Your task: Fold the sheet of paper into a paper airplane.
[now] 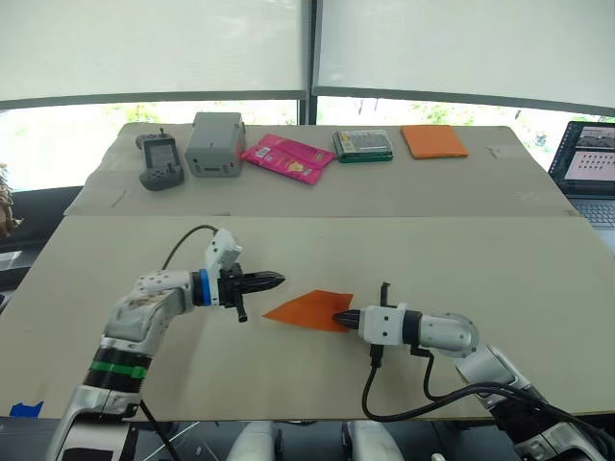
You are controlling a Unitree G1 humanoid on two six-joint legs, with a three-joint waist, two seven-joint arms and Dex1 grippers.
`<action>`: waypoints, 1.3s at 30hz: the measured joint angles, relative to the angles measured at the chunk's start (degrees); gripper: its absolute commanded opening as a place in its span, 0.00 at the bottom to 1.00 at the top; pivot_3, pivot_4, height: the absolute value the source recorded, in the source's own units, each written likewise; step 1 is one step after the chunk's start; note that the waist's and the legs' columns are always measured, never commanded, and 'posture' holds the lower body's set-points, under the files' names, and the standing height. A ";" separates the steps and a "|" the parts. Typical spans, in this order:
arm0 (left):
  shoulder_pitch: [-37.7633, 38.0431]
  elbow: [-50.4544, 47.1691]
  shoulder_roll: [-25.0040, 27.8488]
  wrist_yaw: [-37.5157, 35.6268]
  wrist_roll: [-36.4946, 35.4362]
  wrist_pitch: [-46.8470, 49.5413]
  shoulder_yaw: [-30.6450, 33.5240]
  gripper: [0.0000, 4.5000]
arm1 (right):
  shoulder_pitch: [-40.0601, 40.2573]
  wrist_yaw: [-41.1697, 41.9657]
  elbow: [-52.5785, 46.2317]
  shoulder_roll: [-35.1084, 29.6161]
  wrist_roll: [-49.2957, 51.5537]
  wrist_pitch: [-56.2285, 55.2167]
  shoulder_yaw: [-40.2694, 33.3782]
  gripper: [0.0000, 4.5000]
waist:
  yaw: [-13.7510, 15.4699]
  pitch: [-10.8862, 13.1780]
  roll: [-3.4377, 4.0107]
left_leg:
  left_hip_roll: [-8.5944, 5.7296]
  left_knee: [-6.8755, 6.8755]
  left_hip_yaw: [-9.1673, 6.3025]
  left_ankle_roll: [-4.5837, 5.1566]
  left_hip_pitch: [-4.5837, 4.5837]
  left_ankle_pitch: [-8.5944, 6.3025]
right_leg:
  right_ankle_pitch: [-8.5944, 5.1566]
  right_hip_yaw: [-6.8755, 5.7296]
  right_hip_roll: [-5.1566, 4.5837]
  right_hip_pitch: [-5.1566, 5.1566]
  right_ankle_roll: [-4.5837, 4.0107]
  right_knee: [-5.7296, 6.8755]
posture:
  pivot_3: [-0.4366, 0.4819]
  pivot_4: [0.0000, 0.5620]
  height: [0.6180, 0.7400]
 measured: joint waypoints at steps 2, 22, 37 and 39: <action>-1.54 3.20 -0.07 -2.26 2.39 -1.98 -2.25 0.00 | 0.32 -0.56 -0.48 0.09 -0.32 -0.02 0.00 0.01 | -0.05 0.00 0.00 | 0.02 0.00 0.00 0.00 0.00 0.00 | 0.00 0.00 0.03 -0.01 0.00 0.00 | 0.48 0.27 1.00; -13.39 29.47 -9.03 -23.75 12.68 -21.35 -11.09 0.00 | 4.79 -4.06 -4.68 1.54 -4.52 1.23 -0.94 0.01 | 0.12 -0.06 -0.09 | 0.07 0.15 -0.03 0.04 0.00 -0.01 | -0.02 -0.01 0.15 0.12 0.01 -0.02 | 0.48 0.27 1.00; -4.45 1.95 0.89 -17.56 -0.40 -3.53 4.59 0.00 | 3.40 -3.25 -4.10 2.87 -4.59 2.09 0.03 0.01 | -0.74 -0.06 -0.11 | 0.24 0.11 -0.05 0.04 0.02 -0.02 | -0.02 0.13 0.25 -0.01 0.01 0.14 | 0.48 0.27 1.00; 0.44 -5.49 2.74 -16.33 -1.07 -0.64 3.92 0.00 | 3.13 -2.98 -4.12 3.01 -4.57 2.92 0.26 0.01 | -0.89 -0.06 -0.11 | 0.27 0.08 -0.04 0.03 0.05 -0.02 | -0.02 0.15 0.30 -0.01 0.01 0.14 | 0.48 0.27 1.00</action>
